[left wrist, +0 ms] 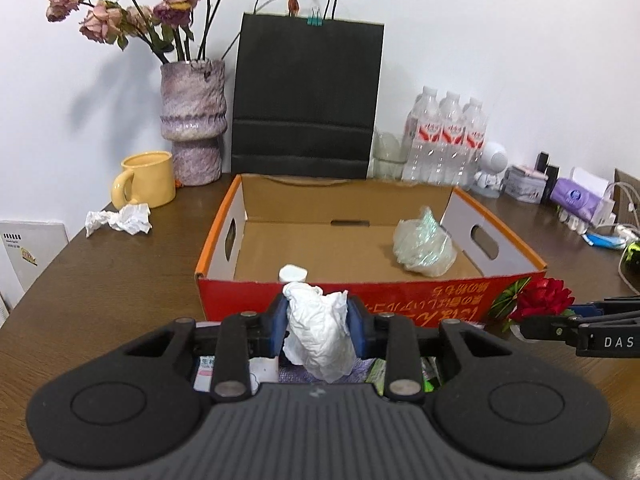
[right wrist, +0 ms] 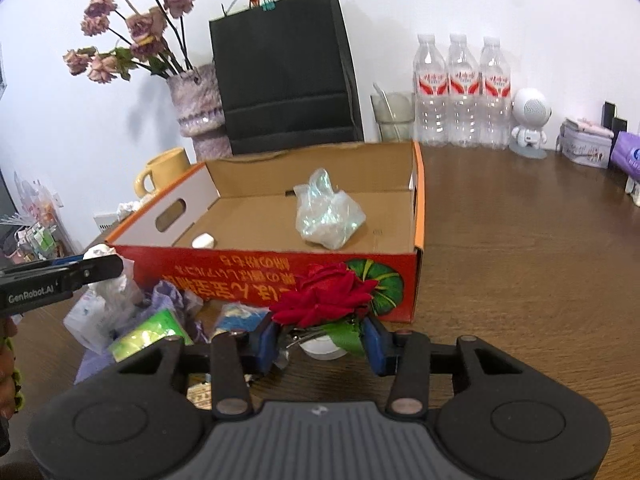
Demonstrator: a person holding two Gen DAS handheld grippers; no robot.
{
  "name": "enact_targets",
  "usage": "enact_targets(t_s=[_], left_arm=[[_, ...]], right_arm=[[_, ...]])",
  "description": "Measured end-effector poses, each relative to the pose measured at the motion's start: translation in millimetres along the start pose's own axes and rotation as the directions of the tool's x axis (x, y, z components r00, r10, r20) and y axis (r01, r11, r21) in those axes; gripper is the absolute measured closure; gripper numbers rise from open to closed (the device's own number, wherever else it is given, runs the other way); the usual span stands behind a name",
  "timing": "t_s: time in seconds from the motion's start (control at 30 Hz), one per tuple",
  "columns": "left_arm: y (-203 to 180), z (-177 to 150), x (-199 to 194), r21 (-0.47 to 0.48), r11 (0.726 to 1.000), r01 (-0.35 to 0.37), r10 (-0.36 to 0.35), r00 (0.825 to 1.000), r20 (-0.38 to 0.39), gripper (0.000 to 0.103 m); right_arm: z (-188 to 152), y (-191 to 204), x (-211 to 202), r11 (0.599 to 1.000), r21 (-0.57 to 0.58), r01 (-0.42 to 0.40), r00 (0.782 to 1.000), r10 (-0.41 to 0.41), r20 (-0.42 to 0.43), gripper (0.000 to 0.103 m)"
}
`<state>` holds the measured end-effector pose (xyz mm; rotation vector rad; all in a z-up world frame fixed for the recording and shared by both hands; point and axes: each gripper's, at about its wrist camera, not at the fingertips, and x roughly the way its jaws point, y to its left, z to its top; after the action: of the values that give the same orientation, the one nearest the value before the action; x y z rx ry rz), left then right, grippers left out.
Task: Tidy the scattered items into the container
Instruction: 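Grasp the white tissue with the left gripper while the right gripper grasps the red rose, then drop the tissue into the box with the left gripper while the right gripper drops the rose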
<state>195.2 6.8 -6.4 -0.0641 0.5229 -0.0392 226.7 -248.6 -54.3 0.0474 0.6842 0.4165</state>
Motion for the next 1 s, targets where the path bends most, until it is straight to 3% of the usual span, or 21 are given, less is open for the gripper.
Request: enact_targets(t_s=[0.23,0.5,0.77,1.0], left_arm=[[5.3,10.6,-16.3,-0.018,1.0,0.026,-0.025,0.999,0.047,0.071],[15.1,71.5,-1.5,-0.04,0.997,0.068,-0.065,0.994,0.085,0.071],[17.0,109.4,72.9,-0.042,0.999,0.012,-0.014,0.998,-0.067,0.071],[12.2,116.2,150.0,-0.036,0.999,-0.04,0.031,0.974,-0.224,0.07]], right_arm=[[10.2,7.3,-16.2,1.0,-0.023,-0.005,0.999,0.006,0.046,0.06],[75.9,15.6,-15.4,0.998,-0.055,-0.012,0.993,0.019,0.117,0.06],[130.4,26.4,63.6,0.997,-0.067,0.037,0.999,-0.038,-0.009,0.06],[152.2,16.9,143.4,0.995,-0.042,0.086,0.985,-0.092,-0.147,0.06]])
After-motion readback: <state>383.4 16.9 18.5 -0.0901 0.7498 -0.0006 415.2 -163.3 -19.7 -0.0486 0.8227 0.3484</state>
